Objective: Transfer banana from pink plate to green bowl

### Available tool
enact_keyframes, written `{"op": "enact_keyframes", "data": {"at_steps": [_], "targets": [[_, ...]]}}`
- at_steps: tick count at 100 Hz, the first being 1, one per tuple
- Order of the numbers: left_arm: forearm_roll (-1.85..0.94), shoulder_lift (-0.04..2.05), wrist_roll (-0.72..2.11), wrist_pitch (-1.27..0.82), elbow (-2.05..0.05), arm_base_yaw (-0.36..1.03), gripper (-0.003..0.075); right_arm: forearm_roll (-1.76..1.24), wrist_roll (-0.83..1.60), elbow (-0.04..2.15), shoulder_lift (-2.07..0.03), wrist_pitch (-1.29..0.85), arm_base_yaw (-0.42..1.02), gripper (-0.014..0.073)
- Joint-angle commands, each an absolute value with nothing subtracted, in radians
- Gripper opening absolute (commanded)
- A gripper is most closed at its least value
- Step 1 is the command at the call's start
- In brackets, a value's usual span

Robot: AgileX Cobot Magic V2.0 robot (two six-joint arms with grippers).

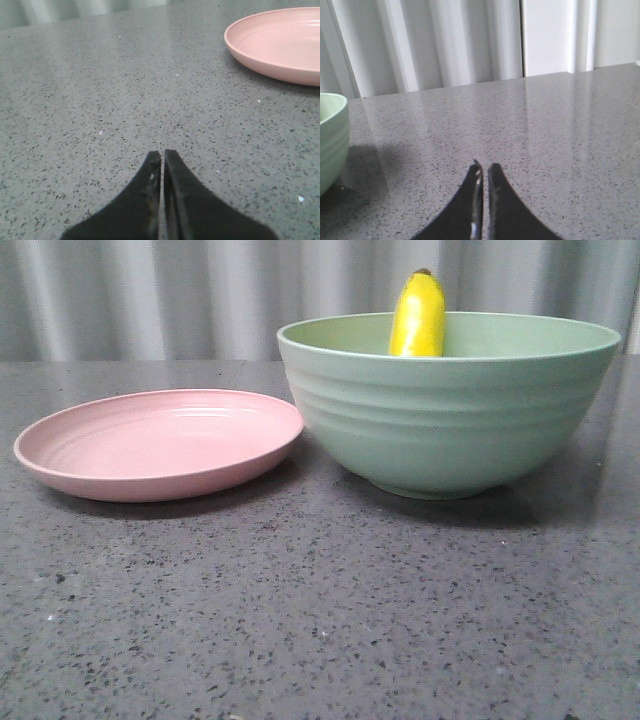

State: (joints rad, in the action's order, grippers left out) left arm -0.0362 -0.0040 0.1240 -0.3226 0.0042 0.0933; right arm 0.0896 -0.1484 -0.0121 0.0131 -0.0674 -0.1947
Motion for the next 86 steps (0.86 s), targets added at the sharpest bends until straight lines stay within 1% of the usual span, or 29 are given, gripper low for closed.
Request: {"op": "enact_keyframes", "data": {"at_steps": [1, 17, 38, 86], "targets": [[-0.048, -0.033, 0.115, -0.250, 0.013, 0.088, -0.0020, 0.125, -0.158, -0.035, 0.028, -0.046, -0.199, -0.0067], [-0.048, -0.033, 0.115, -0.250, 0.013, 0.088, -0.0020, 0.120, -0.158, -0.035, 0.028, -0.192, -0.199, -0.0067], [-0.048, -0.033, 0.115, -0.250, 0.013, 0.088, -0.0020, 0.103, -0.158, -0.035, 0.028, -0.280, -0.199, -0.0067], [-0.048, -0.033, 0.115, -0.250, 0.013, 0.088, -0.0020, 0.103, -0.158, -0.035, 0.028, -0.283, -0.199, -0.0067]]}}
